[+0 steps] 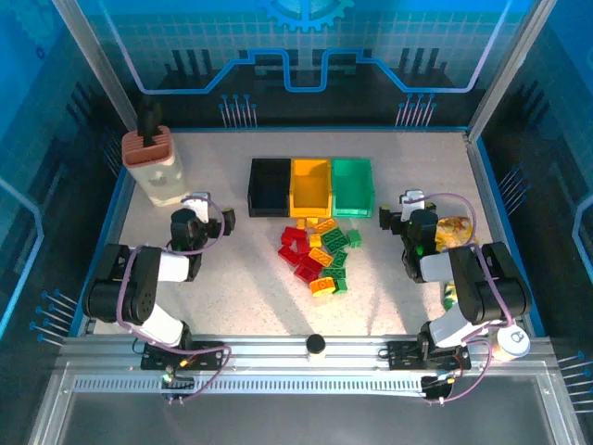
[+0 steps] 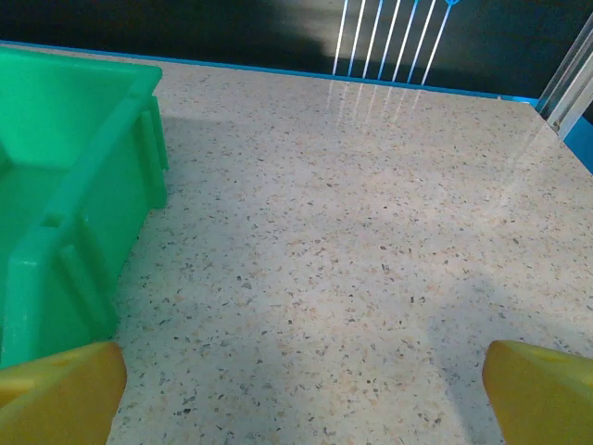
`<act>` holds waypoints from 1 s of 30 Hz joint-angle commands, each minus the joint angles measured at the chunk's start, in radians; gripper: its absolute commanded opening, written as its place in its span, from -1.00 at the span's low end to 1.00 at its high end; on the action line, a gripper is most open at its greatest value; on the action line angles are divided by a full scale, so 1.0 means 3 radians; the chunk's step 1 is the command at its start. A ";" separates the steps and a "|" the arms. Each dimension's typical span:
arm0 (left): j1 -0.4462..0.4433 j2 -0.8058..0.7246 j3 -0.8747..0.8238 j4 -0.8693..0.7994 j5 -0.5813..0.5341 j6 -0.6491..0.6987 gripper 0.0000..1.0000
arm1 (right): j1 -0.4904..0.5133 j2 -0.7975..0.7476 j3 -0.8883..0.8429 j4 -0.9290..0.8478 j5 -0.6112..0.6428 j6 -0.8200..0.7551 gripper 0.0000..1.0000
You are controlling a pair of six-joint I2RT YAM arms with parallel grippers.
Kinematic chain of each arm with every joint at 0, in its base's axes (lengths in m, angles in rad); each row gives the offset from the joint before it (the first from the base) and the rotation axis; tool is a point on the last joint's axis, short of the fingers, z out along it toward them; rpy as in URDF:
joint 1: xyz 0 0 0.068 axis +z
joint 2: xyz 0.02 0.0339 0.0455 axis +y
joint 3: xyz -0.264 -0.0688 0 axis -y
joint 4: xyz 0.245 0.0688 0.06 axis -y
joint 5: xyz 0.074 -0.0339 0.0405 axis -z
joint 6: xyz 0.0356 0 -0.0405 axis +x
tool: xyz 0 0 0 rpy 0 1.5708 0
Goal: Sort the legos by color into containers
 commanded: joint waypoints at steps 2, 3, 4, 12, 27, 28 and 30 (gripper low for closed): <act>0.0028 -0.0040 0.0046 0.0088 0.0061 0.0014 0.99 | -0.0001 -0.0029 0.0030 0.0022 -0.0105 0.0000 0.99; 0.0028 -0.0038 0.0047 0.0084 0.0062 0.0010 0.99 | 0.0000 -0.0032 0.0029 0.0022 -0.0105 0.0002 0.99; 0.0027 -0.0041 0.0046 0.0082 0.0061 0.0010 0.99 | -0.0003 -0.0031 0.0029 0.0021 -0.0104 0.0000 0.99; 0.0027 -0.0041 0.0046 0.0084 0.0062 0.0010 0.99 | -0.0005 -0.0028 0.0029 0.0022 -0.0108 0.0008 0.99; 0.0027 -0.0042 0.0048 0.0083 0.0060 0.0011 0.99 | -0.0008 -0.0032 0.0029 0.0015 -0.0110 0.0003 0.99; 0.0030 -0.0038 0.0045 0.0084 0.0061 0.0010 0.99 | -0.0008 -0.0032 0.0026 0.0017 -0.0111 0.0007 0.99; 0.0027 -0.0040 0.0047 0.0081 0.0061 0.0014 0.99 | -0.0008 -0.0032 0.0029 0.0009 -0.0116 0.0009 0.99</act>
